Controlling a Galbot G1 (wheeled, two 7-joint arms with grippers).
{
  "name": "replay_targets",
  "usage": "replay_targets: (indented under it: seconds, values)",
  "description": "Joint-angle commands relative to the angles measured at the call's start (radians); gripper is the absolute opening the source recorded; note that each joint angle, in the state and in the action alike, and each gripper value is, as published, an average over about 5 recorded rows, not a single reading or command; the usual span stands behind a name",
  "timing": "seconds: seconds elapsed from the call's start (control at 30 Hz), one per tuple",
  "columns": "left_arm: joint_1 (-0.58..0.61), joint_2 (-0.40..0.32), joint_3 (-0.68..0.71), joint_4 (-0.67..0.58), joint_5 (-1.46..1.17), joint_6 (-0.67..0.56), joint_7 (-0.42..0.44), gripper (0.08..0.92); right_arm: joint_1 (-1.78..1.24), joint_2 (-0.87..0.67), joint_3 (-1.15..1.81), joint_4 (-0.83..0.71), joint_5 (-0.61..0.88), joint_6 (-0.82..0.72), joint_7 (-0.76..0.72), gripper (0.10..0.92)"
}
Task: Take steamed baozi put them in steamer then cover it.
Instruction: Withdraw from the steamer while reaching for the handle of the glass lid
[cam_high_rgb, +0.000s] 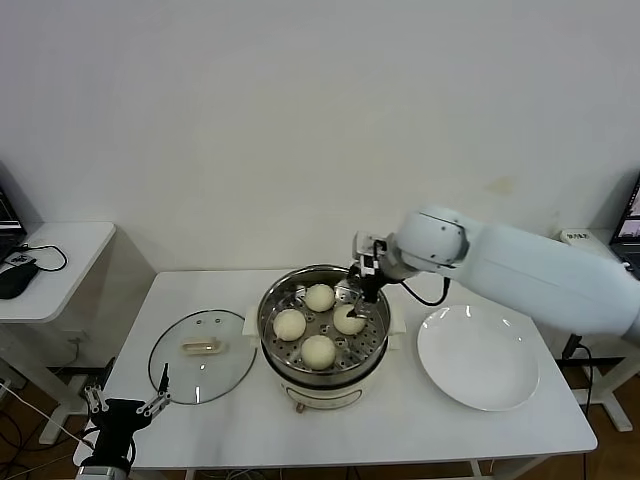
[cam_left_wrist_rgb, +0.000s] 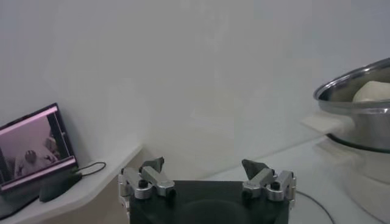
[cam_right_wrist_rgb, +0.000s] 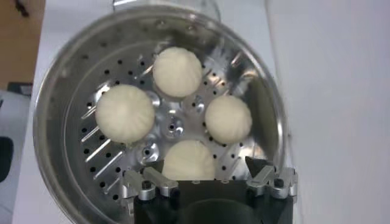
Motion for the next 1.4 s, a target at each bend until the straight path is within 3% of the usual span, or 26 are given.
replay_targets:
  seconds: [0.03,0.13,0.23,0.4,0.53,0.73,0.87,1.03,1.23,1.4]
  values:
    - [-0.006,-0.002,0.008,0.008,0.005,0.000,-0.002,0.823,-0.596,-0.328,0.559,0.280,-0.064,0.230,0.500,0.823]
    - [-0.016,-0.004,0.012,0.023,0.018,0.000,-0.014,0.823,-0.984,-0.344,0.891,0.325,-0.147,0.366,0.596,0.823]
    - [-0.027,-0.004,0.026,0.041,0.043,0.011,-0.054,0.823,-1.359,-0.255,1.224,0.346,-0.231,0.496,0.637,0.823]
    - [-0.044,0.000,0.064,0.054,0.084,0.067,-0.161,0.823,-1.679,0.032,1.577,0.359,-0.316,0.689,0.621,0.823]
    - [-0.060,0.001,0.072,0.076,0.147,0.070,-0.185,0.823,-1.800,0.283,1.797,0.350,-0.321,0.800,0.554,0.823]
    - [-0.100,0.027,0.049,0.120,0.437,0.028,-0.124,0.823,-1.881,0.496,1.959,0.332,-0.237,0.804,0.499,0.823]
    - [-0.116,0.086,0.009,0.157,0.754,-0.016,-0.082,0.823,-1.937,0.527,2.003,0.348,-0.219,0.788,0.498,0.822]
    - [-0.122,0.172,0.003,0.227,1.096,-0.074,-0.106,0.823,-1.969,0.558,2.042,0.372,-0.220,0.771,0.499,0.823]
    - [-0.157,0.188,0.078,0.323,1.297,-0.108,-0.143,0.823,-1.992,0.598,2.050,0.390,-0.229,0.756,0.494,0.823]
    - [-0.232,0.186,0.139,0.407,1.332,-0.103,-0.118,0.823,-2.005,0.614,2.048,0.399,-0.236,0.745,0.486,0.823]
